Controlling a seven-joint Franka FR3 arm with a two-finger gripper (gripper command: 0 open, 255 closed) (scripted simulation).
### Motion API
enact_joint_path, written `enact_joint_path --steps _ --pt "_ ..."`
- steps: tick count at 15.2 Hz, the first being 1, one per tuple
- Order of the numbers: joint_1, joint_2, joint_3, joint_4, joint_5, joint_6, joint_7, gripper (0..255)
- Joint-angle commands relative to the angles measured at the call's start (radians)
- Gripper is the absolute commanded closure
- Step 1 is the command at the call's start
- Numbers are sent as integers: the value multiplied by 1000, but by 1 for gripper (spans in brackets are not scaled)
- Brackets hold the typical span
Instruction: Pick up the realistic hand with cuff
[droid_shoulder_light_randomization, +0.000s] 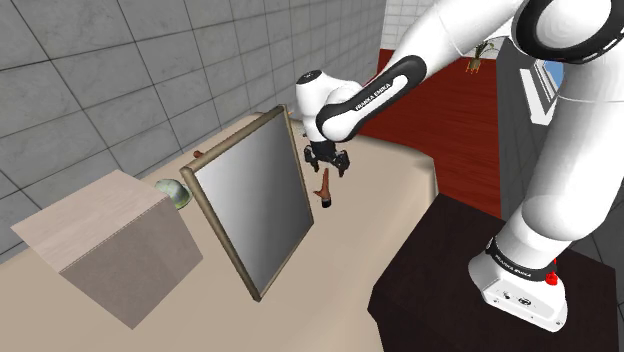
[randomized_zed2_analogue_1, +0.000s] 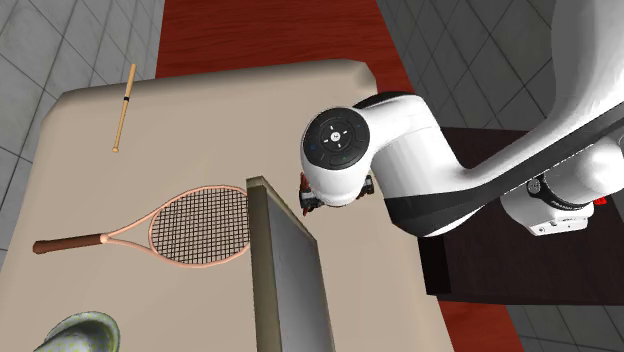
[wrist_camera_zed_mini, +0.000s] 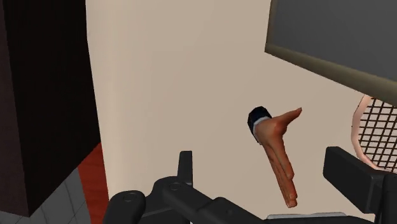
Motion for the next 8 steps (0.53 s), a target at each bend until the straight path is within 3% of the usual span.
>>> enact_joint_path --steps 1,8 --pt "18 86 -25 65 -32 -3 93 0" --pt "76 364 -125 324 -66 -34 322 0"
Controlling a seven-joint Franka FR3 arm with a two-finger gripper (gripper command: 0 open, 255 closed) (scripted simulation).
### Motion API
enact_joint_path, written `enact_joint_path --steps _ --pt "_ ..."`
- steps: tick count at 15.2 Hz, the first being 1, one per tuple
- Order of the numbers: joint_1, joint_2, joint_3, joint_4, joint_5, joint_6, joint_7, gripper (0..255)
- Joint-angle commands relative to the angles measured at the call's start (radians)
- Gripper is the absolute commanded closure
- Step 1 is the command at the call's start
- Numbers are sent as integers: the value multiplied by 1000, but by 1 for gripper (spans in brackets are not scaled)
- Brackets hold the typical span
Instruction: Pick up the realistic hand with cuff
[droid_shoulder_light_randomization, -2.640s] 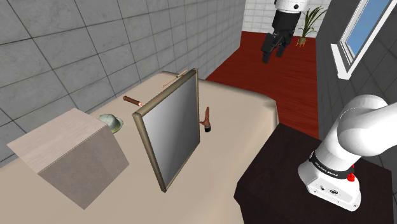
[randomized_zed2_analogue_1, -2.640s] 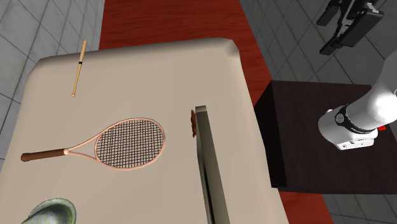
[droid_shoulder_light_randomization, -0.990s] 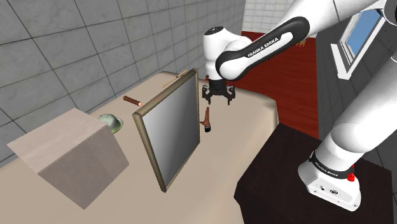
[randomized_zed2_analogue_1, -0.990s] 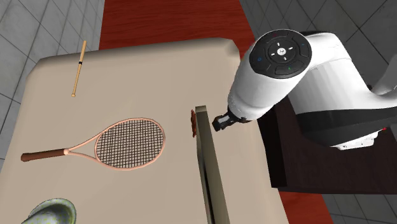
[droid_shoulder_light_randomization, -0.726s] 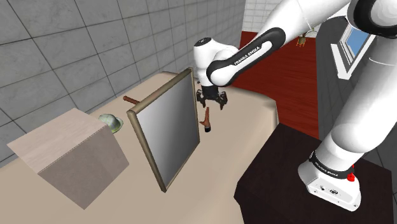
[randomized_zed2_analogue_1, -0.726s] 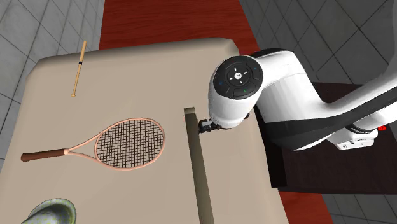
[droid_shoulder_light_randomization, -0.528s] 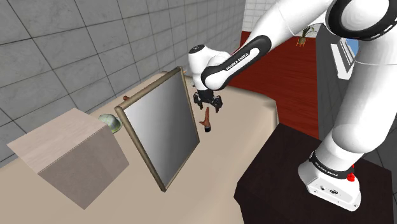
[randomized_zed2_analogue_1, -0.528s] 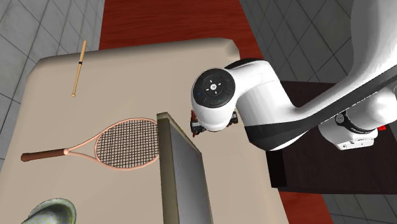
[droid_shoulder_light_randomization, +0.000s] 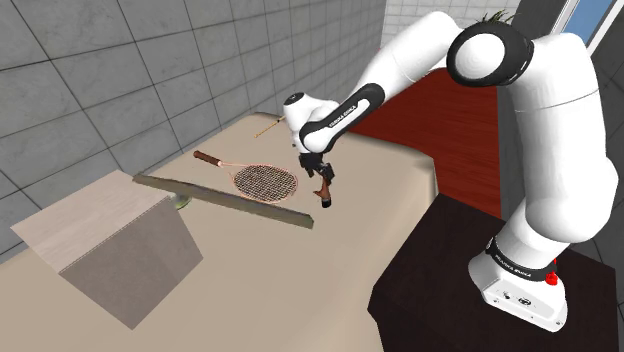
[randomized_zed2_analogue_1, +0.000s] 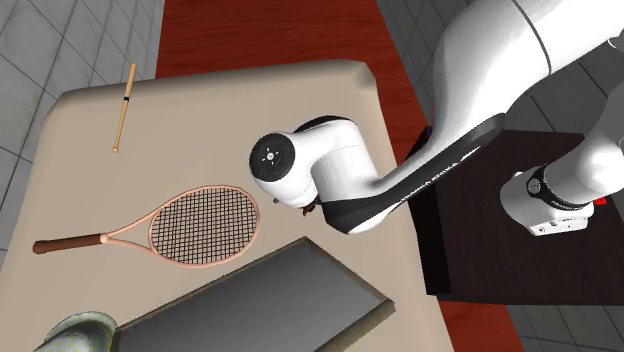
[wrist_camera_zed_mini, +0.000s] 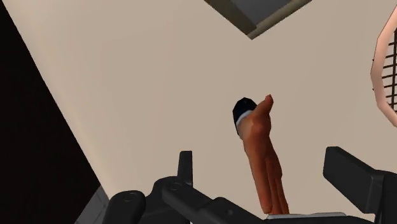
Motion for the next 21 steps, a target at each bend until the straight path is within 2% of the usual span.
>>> enact_joint_path --steps 1,10,11,21 --pt "11 74 -26 74 -2 -9 48 0" --pt "22 148 -44 86 -25 51 68 0" --pt "22 147 -44 84 -25 52 69 255" --pt "20 138 -42 84 -22 43 65 255"
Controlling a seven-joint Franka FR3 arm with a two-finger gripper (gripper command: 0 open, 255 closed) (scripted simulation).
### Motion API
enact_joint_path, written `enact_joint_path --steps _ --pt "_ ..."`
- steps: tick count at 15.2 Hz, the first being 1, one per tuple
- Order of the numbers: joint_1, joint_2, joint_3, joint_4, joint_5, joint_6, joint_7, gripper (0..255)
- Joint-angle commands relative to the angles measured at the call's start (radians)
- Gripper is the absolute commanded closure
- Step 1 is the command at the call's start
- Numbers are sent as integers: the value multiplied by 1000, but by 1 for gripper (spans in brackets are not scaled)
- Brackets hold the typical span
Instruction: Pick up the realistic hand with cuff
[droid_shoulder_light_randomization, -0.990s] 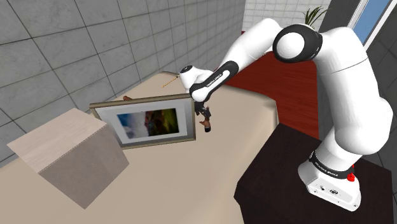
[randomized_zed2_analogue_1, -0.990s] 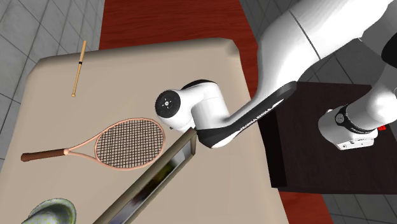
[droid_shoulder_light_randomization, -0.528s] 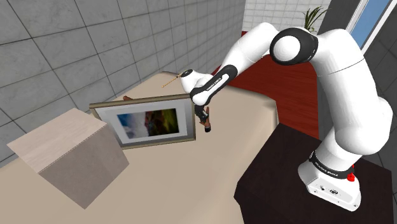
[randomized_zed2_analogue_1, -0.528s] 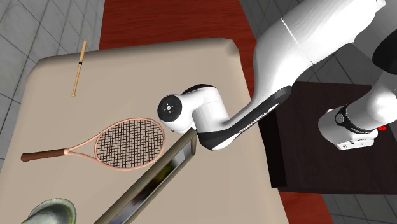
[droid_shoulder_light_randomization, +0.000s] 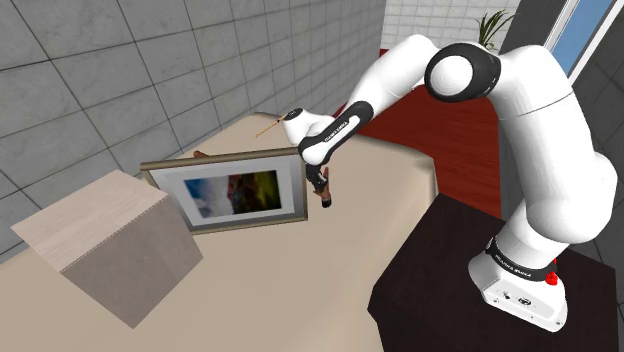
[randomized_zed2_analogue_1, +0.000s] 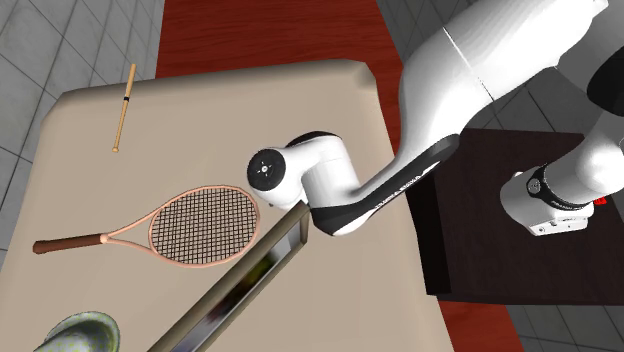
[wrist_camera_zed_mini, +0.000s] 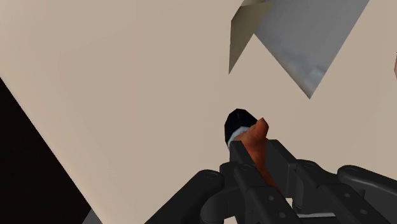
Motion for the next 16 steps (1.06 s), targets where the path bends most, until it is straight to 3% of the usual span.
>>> enact_joint_path --steps 1,16 --pt "-3 -15 3 -4 4 -12 -4 255" --pt "-20 -135 31 -9 45 -121 -40 255"
